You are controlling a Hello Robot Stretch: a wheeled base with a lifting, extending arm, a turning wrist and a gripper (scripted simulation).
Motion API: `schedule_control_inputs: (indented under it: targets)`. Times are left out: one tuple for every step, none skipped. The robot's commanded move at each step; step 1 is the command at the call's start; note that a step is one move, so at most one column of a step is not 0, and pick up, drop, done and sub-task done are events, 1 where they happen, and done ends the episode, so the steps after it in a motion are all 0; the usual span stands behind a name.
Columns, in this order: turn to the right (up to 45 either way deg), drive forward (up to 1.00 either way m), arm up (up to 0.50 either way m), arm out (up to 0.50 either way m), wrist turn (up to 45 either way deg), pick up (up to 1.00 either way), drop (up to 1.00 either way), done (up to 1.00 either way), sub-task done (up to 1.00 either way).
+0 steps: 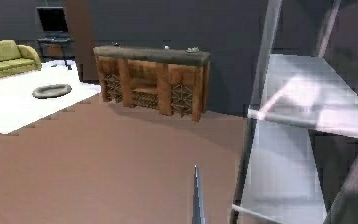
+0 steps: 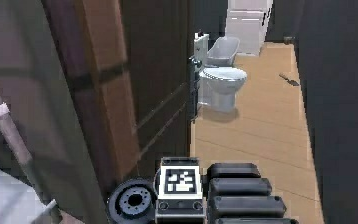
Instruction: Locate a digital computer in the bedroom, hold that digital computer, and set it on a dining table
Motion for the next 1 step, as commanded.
schedule_control_inputs:
  targets:
    - [12.0, 0.0, 0.0, 0.0, 0.0, 0.0, 0.0, 0.0, 0.0]
